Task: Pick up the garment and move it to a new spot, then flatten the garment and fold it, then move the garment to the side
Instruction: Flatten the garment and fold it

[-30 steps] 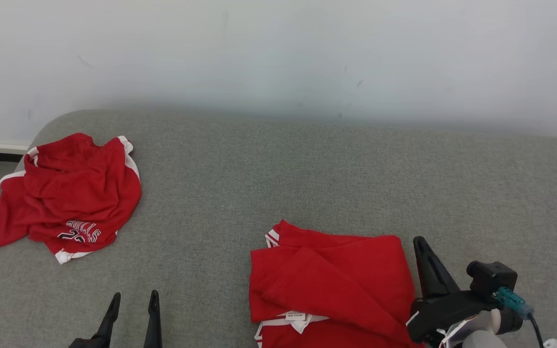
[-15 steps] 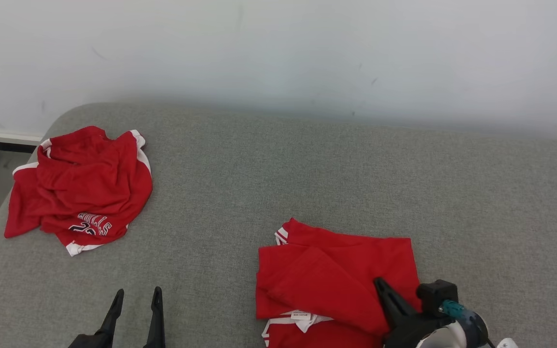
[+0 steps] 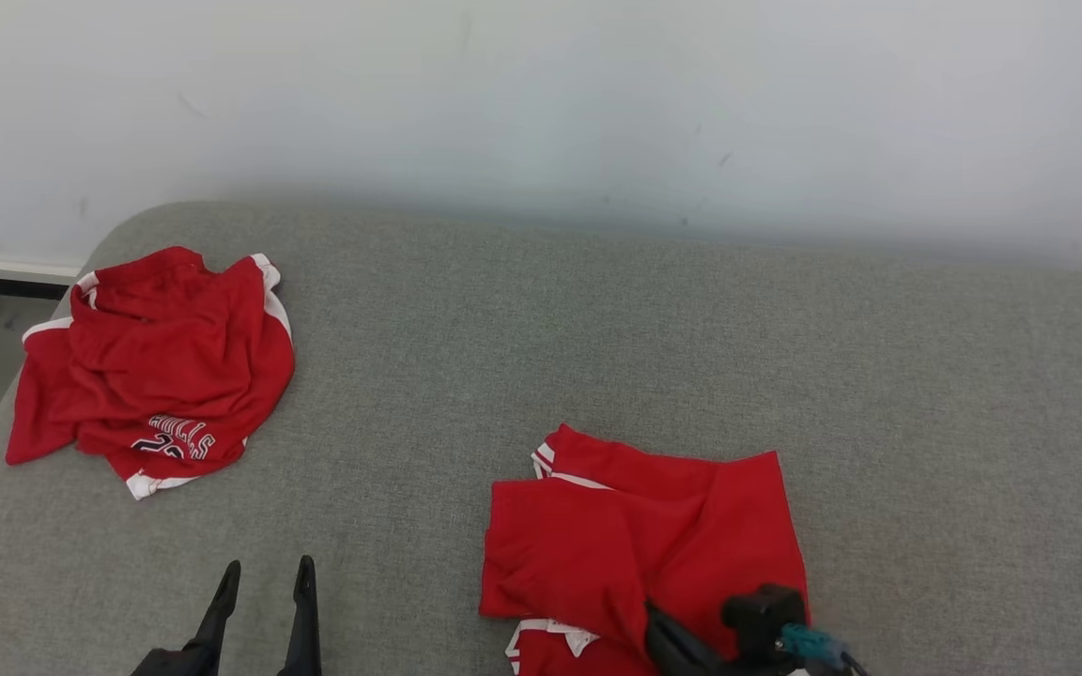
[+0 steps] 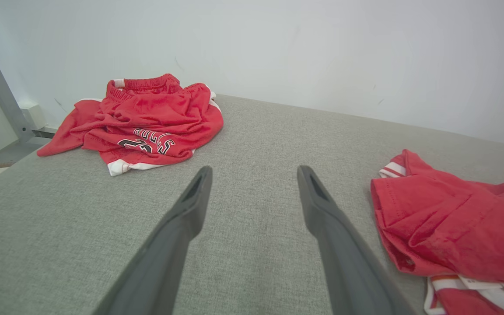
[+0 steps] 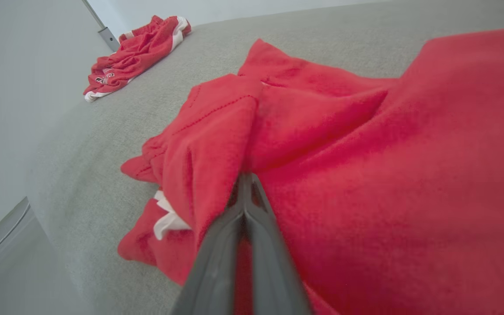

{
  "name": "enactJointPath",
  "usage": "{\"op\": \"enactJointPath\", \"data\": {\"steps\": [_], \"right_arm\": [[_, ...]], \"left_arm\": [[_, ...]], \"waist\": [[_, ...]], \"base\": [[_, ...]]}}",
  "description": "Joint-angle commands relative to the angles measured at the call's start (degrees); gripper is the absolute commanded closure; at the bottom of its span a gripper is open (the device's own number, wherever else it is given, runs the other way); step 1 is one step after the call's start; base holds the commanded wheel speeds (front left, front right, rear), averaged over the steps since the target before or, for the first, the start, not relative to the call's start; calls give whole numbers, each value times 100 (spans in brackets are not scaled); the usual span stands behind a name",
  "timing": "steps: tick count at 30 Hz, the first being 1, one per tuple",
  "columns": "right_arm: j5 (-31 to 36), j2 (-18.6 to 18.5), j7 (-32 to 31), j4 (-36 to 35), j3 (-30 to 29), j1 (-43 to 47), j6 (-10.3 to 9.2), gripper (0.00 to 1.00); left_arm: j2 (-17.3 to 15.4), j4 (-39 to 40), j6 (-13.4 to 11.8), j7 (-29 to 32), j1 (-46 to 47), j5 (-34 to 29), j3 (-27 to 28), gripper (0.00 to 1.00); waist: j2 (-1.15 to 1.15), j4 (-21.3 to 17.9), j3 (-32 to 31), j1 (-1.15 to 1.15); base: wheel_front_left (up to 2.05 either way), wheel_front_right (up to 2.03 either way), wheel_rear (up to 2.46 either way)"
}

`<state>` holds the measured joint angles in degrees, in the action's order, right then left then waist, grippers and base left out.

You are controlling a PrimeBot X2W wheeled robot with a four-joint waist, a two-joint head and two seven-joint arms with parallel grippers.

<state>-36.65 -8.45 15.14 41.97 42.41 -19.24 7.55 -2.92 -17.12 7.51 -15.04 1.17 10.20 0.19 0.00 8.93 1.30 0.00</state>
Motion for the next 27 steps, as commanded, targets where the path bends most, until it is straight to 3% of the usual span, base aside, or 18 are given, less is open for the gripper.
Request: {"op": "enactJointPath", "data": {"steps": [1, 6, 15, 19, 22, 23, 25, 27], "right_arm": [[-197, -20, 4, -155, 245, 105, -9, 100], [-546, -142, 4, -515, 788, 215, -10, 100], [-939, -195, 4, -502, 1298, 203, -10, 100], [-925, -287, 4, -704, 986, 81, -10, 100], [-741, -374, 5, -941, 391, 92, -9, 100], [-654, -402, 4, -1024, 150, 134, -10, 65], [-444, -440, 4, -1157, -358, 249, -10, 37], [-210, -465, 4, -1288, -865, 353, -10, 17]], "left_arm": [[5, 23, -8, -13, -15, 35, -7, 0], [5, 28, -8, -13, -16, 34, -36, 0], [5, 32, -8, -13, -55, 44, -18, 0], [5, 51, -8, -13, -80, 47, 4, 0], [5, 65, -8, -13, -102, 35, 32, 0], [6, 69, -8, -13, -111, 31, 43, 0], [5, 74, -8, -13, -125, 20, 54, 0], [5, 87, -8, -13, -123, 5, 66, 0]], "waist": [[0, -12, -4, 0], [0, -2, -21, 0], [0, -3, -35, 0], [0, -27, -34, 0], [0, -56, -55, 0], [0, -68, -66, 0], [0, -93, -96, 0], [0, -116, -122, 0]], "base": [[0, 0, 0], [0, 0, 0], [0, 0, 0], [0, 0, 0], [0, 0, 0], [0, 0, 0], [0, 0, 0], [0, 0, 0]]}}
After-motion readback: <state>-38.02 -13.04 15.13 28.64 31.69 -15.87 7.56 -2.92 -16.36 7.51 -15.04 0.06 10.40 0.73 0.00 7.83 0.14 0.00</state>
